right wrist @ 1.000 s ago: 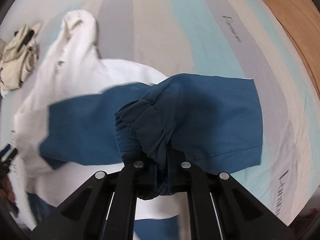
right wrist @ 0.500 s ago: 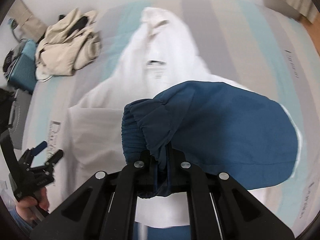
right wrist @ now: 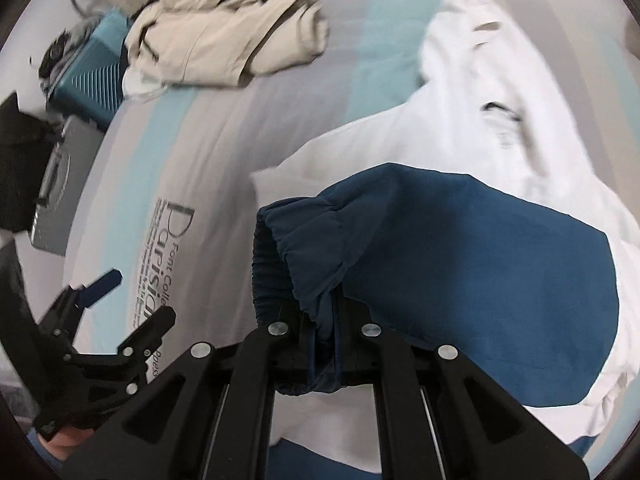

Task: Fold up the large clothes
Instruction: 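Lay the held sleeve across the body onto the first sleeve, open right tool, then grasp the white jacket edge with the left tool while the right tool grasps beside it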

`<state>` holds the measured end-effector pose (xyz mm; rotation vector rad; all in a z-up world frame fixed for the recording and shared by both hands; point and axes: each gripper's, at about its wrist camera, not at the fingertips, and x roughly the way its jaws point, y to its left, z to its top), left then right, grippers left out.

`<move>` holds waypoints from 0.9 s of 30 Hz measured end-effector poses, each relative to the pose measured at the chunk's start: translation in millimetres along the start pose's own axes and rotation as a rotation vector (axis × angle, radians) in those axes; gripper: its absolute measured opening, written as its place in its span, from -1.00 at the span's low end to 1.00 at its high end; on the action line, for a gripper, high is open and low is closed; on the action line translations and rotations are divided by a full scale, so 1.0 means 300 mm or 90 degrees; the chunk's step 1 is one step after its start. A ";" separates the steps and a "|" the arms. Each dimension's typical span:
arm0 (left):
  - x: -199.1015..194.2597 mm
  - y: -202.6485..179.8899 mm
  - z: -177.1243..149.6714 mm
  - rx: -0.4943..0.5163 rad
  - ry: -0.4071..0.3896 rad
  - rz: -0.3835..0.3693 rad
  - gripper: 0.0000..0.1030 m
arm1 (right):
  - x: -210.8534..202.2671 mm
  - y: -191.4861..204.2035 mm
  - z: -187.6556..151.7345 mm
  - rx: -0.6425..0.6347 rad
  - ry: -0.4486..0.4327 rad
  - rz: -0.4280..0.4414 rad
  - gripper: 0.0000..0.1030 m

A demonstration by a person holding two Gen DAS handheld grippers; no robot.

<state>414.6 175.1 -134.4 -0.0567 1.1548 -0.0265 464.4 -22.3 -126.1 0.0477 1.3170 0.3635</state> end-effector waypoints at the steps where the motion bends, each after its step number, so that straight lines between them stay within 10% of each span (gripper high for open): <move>1: 0.006 0.006 -0.001 0.000 0.001 0.001 0.89 | 0.035 0.017 0.000 -0.007 0.008 -0.009 -0.91; 12: 0.101 -0.010 0.017 0.005 0.027 -0.007 0.89 | 0.163 -0.004 0.004 -0.008 0.044 -0.016 -0.82; 16: 0.109 -0.049 0.053 0.007 0.031 -0.025 0.89 | 0.109 -0.061 0.005 0.013 0.030 0.006 0.07; 27: 0.177 -0.363 0.471 0.042 0.001 -0.158 0.89 | -0.154 -0.540 0.269 -0.059 -0.084 -0.092 0.35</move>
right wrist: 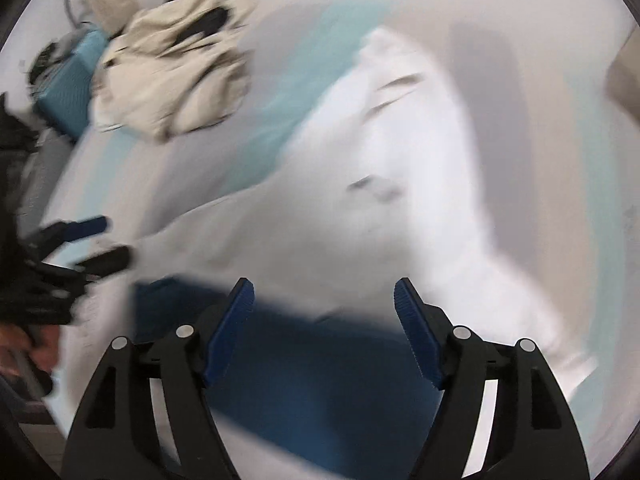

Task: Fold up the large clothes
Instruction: 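Grasp the white jacket edge with the left tool while the right tool grasps beside it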

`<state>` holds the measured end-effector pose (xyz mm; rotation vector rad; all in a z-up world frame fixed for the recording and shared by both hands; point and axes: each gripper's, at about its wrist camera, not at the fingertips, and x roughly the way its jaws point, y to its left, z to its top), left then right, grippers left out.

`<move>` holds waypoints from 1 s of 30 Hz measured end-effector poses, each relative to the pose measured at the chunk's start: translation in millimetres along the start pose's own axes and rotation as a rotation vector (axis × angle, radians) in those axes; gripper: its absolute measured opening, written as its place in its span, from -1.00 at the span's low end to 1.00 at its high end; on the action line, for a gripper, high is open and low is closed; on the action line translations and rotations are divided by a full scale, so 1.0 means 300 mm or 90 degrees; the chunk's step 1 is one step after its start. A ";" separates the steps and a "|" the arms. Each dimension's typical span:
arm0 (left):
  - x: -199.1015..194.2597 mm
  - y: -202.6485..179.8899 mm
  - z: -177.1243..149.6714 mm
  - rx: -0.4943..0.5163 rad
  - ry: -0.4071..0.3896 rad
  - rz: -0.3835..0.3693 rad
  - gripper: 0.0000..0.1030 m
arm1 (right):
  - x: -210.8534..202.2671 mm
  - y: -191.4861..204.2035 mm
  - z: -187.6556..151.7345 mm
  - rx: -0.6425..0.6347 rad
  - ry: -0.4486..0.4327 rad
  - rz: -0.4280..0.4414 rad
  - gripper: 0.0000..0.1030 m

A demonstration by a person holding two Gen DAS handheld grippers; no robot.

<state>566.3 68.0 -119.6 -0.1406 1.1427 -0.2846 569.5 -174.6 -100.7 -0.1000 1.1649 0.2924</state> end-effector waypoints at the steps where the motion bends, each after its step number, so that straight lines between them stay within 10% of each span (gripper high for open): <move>1: 0.032 -0.025 0.055 0.010 -0.001 -0.009 0.89 | 0.010 -0.056 0.041 -0.004 -0.011 -0.005 0.35; 13: 0.387 -0.183 0.425 0.094 0.023 0.000 0.88 | 0.263 -0.299 0.309 -0.037 -0.010 -0.001 0.40; 30: 0.678 -0.130 0.608 0.072 0.054 0.014 0.86 | 0.490 -0.450 0.455 0.046 0.011 0.001 0.40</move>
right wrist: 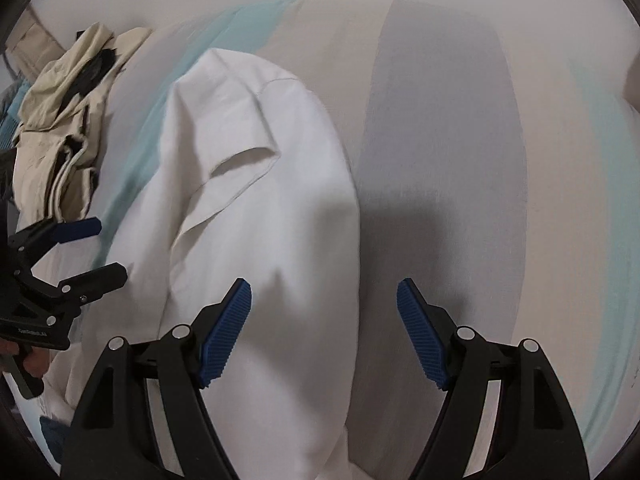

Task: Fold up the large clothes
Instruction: 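Grasp the white jacket edge with the left tool while the right tool grasps beside it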

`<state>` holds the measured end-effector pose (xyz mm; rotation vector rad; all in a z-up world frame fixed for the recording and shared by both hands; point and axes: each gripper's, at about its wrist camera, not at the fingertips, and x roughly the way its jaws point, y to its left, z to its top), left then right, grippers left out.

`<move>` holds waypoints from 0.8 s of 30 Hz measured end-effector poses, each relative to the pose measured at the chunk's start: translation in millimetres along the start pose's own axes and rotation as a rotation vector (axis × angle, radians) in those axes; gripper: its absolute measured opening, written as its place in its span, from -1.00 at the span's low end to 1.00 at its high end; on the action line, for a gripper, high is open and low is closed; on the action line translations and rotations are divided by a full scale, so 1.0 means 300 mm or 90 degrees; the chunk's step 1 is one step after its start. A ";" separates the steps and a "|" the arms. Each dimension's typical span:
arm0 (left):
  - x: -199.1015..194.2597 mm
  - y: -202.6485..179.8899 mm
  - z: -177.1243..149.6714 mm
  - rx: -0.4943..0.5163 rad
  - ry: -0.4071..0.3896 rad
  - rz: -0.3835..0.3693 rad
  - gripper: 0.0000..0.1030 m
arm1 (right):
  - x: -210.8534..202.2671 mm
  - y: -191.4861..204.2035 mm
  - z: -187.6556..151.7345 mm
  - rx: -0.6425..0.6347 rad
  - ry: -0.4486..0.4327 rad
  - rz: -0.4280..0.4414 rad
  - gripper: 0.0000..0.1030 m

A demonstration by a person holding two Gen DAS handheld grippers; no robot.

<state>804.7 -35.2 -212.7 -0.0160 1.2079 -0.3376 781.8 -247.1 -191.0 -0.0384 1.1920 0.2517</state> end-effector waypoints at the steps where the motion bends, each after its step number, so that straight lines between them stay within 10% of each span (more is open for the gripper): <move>1: 0.012 0.004 0.008 -0.001 0.001 0.002 0.86 | 0.013 -0.002 0.008 0.001 0.004 0.004 0.40; 17: 0.108 0.064 -0.002 -0.026 0.007 -0.009 0.78 | 0.145 -0.016 0.081 0.036 0.036 0.024 0.18; 24: 0.095 0.090 0.000 -0.020 0.008 0.006 0.07 | 0.192 -0.015 0.081 0.066 0.046 0.038 -0.20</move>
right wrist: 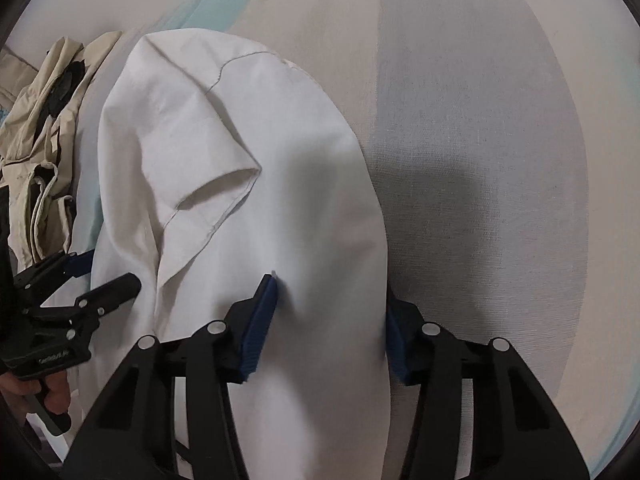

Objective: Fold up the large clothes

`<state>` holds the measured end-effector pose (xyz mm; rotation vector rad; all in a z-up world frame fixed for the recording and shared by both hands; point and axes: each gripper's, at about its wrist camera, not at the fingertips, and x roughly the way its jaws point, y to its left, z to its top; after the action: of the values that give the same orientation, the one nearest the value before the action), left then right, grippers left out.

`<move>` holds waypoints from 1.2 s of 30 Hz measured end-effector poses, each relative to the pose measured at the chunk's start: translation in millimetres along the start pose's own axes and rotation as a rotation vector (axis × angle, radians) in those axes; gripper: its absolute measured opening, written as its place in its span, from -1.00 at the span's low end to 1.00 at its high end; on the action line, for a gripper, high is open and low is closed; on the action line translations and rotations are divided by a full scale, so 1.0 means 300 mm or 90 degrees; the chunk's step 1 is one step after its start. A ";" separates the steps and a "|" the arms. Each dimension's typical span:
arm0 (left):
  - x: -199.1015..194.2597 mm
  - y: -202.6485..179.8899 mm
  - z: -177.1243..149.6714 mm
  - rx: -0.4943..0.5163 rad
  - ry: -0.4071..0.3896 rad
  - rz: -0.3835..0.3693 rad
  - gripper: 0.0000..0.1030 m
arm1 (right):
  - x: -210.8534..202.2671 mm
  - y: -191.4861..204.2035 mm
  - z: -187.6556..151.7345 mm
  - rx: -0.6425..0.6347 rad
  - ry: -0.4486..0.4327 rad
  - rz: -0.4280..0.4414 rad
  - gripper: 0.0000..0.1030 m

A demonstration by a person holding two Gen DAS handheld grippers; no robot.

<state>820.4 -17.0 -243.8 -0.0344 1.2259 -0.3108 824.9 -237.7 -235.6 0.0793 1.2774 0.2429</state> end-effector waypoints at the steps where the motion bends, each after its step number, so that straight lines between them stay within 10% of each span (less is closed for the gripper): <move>1: -0.005 0.002 -0.002 0.000 0.000 0.001 -0.09 | 0.002 -0.004 -0.002 0.005 0.002 0.007 -0.25; 9: -0.026 -0.058 -0.022 0.017 -0.012 0.006 -0.96 | -0.010 0.014 -0.020 -0.003 -0.012 0.007 -0.93; 36: -0.582 -0.251 -0.393 0.039 -0.128 -0.005 -0.99 | -0.532 0.177 -0.423 -0.039 -0.145 0.035 -0.96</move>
<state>642.0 -28.4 -109.3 -0.0169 1.0171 -0.3439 653.8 -231.3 -112.7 0.0881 1.0422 0.3113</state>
